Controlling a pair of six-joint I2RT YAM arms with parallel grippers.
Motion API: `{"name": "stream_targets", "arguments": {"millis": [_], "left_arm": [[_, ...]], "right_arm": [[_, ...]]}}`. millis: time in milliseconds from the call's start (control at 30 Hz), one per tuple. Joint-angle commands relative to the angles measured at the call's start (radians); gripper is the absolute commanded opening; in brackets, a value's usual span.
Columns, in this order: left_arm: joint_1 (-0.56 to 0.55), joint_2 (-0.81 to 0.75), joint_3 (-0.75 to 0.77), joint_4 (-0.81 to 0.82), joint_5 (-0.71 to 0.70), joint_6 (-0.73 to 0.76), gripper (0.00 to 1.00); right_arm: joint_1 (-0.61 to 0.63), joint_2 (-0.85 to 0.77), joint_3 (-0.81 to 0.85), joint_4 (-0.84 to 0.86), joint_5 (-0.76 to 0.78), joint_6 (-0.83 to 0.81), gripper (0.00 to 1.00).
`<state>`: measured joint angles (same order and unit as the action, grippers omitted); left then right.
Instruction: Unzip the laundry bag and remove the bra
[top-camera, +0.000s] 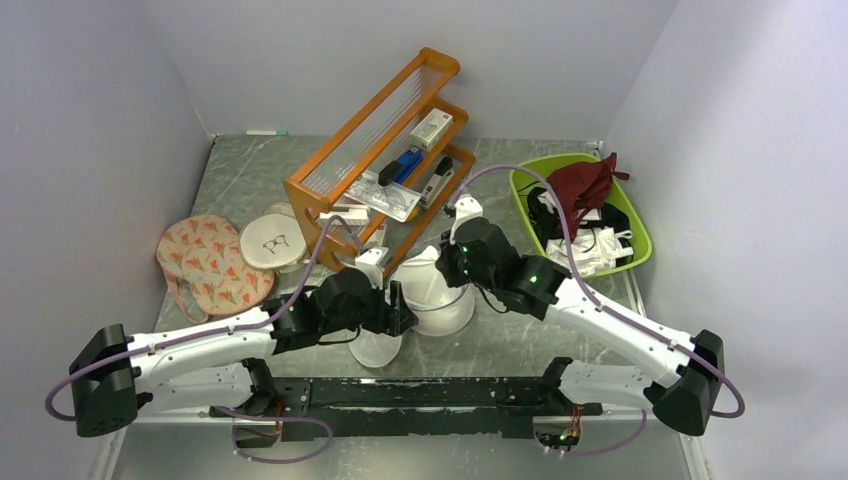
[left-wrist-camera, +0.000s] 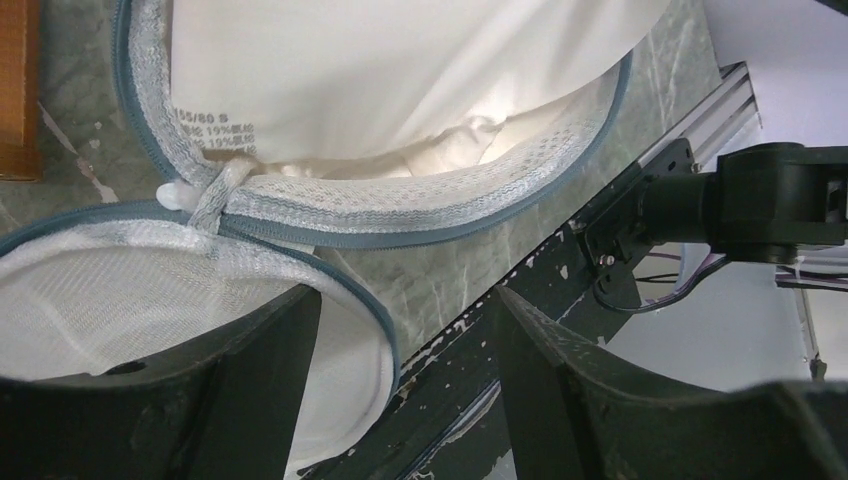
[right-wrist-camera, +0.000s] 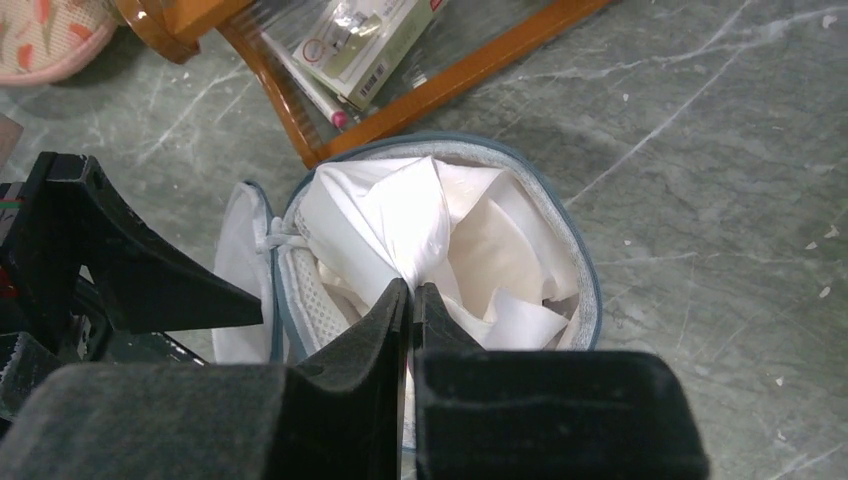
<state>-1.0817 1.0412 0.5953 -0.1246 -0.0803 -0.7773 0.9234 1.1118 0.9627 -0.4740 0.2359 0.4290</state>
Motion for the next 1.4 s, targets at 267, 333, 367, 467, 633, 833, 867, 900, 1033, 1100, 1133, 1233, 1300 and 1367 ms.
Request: {"name": "stream_targets", "arguments": {"millis": [267,333,367,467,633,833,867,900,1033,1100,1133,1233,1300,1367], "left_arm": [[0.005,-0.021,-0.015,-0.020,0.008,0.015,0.80],[0.004,-0.024,-0.020,-0.015,0.009,0.014,0.81],[0.004,-0.026,-0.020,-0.016,0.011,0.015,0.81],[0.005,-0.033,-0.019,-0.027,0.007,0.015,0.82],[0.005,-0.053,-0.012,-0.038,0.003,0.026,0.83],[0.005,-0.071,0.004,-0.064,-0.015,0.035,0.84],[0.005,-0.072,0.006,-0.069,-0.019,0.034,0.84],[0.004,-0.073,0.007,-0.069,-0.019,0.035,0.84],[0.004,-0.076,0.016,-0.078,-0.017,0.039,0.84],[0.004,-0.081,0.018,-0.083,-0.020,0.039,0.84],[0.004,-0.084,0.018,-0.085,-0.020,0.041,0.84],[0.005,-0.097,0.021,-0.098,-0.022,0.042,0.84],[0.005,-0.110,0.019,-0.107,-0.022,0.044,0.84],[0.004,-0.121,0.021,-0.115,-0.026,0.045,0.84]], "right_arm": [[0.006,-0.040,0.186,-0.047,0.145,-0.039,0.00],[0.005,-0.042,0.217,-0.064,0.157,-0.059,0.00],[0.005,-0.046,0.230,-0.071,0.161,-0.069,0.00],[0.006,-0.054,0.268,-0.091,0.178,-0.093,0.00],[0.005,-0.084,0.334,-0.141,0.245,-0.134,0.00],[0.006,-0.139,0.390,-0.178,0.360,-0.174,0.00],[0.005,-0.146,0.397,-0.179,0.382,-0.178,0.00],[0.005,-0.150,0.401,-0.179,0.406,-0.181,0.00],[0.005,-0.163,0.395,-0.151,0.541,-0.174,0.00],[0.005,-0.166,0.375,-0.119,0.669,-0.165,0.00],[0.004,-0.167,0.362,-0.100,0.734,-0.161,0.00],[-0.003,-0.168,0.318,0.008,0.922,-0.188,0.00],[-0.027,-0.163,0.289,0.119,0.979,-0.251,0.00],[-0.091,-0.142,0.277,0.201,0.976,-0.300,0.00]]}}
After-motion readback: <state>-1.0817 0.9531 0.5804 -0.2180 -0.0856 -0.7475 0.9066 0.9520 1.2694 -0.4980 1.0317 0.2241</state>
